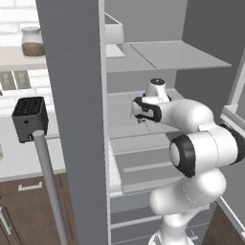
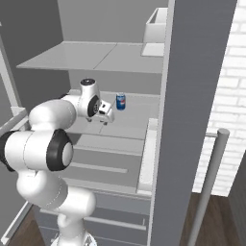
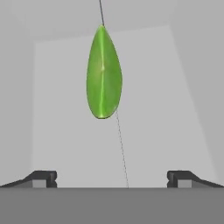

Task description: Grab a lemon wedge from the fridge and one ice cube from the ice bowl, and put them in the glass of lemonade.

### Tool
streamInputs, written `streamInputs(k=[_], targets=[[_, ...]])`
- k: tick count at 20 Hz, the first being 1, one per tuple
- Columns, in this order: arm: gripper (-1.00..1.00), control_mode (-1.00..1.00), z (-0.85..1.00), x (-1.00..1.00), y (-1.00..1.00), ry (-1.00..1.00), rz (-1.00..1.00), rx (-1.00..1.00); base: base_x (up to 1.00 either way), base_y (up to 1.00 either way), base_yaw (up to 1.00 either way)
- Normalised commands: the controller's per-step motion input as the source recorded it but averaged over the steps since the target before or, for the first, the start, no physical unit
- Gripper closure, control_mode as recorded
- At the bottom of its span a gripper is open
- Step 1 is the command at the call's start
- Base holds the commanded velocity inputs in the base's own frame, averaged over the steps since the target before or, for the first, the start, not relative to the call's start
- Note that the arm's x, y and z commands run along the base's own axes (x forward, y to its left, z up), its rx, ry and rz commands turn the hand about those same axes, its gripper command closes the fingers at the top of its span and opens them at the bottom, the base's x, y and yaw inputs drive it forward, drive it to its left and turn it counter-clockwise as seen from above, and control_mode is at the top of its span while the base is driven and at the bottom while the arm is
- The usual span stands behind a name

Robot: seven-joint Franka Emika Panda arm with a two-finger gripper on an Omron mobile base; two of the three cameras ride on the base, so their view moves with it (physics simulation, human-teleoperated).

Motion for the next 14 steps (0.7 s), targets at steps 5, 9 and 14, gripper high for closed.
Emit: streamInputs(k=[5,9,14], targets=[[-1.00,-1.00,0.09,0.26,0.00,0.02,0.00,0.00,0.00,0.00,0.00],[-1.00,-1.00,0.00,0.30,0.00,0.00,0.00,0.00,0.00,0.00,0.00],[-1.00,-1.00,0.00,0.30,0.00,0.00,0.00,0.00,0.00,0.00,0.00]])
